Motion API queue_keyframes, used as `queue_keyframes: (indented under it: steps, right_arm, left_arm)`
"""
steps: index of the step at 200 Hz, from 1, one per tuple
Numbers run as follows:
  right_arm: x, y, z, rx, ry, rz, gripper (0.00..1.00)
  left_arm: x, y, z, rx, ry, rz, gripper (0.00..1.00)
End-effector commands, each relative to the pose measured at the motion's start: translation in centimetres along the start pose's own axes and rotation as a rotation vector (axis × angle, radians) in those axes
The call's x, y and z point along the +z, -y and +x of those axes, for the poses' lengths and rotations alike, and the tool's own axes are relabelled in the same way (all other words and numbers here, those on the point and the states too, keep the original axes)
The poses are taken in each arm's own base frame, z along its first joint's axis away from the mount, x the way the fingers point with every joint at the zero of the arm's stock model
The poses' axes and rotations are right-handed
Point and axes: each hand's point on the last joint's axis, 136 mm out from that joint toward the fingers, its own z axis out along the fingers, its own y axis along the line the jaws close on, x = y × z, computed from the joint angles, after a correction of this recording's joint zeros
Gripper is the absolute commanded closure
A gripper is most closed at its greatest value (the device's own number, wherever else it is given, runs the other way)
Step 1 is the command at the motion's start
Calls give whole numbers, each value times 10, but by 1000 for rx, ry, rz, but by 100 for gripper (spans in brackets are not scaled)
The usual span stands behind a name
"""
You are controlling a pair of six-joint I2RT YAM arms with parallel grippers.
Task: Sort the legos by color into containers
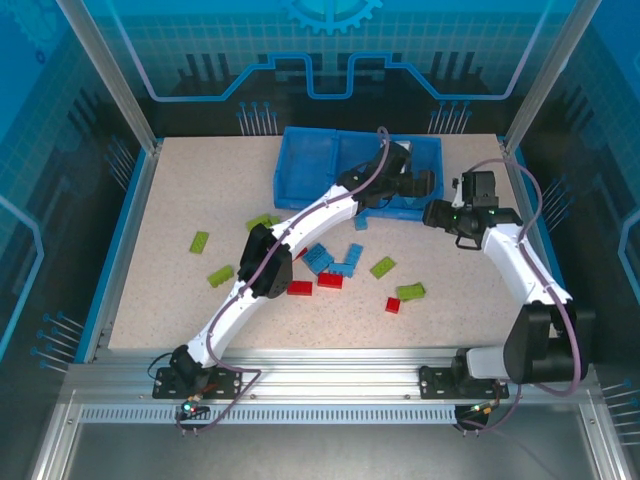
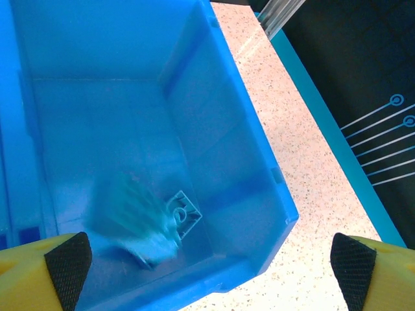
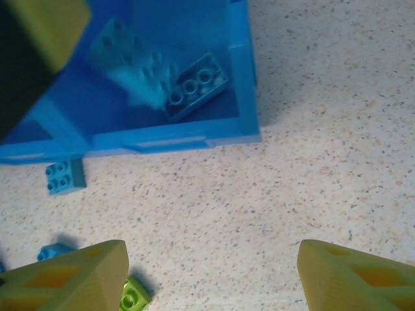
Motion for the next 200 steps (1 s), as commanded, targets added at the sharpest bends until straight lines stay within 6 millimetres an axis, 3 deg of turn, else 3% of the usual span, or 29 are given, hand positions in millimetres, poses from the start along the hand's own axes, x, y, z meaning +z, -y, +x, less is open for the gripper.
queue_keyframes:
  steps: [1,19,39,78,105,131,159,200]
  right_arm:
    - [-2,-22,22,-77,-20,-53,29]
    - [-1,-47,33,-149,-4,-117,26]
    - [7,-71,48,-196,-16,-147,23]
    - [34,-120,65,-271,-43,-186,20]
    - [61,-144,68,-318,-96,-166,21]
    - [89,-153,72,-327,-157,-134,23]
    - [114,-155,72,-344,-185,-79,23]
    - [137,-158,67,-361,-206,-28,24]
  left_arm:
    - [-20,4,-18,-47,41,2,1]
    - [-46,6,-36,-47,87,-25,1]
    - [-79,-9,-50,-59,127,-104,1]
    - [-140,-94,-46,-246,136,-231,1]
    - [-186,-159,-26,-292,128,-359,1]
    - [-229,-201,1,-314,114,-458,1]
    - [-260,-227,28,-337,100,-519,1]
    - [-281,-250,61,-377,68,-572,1]
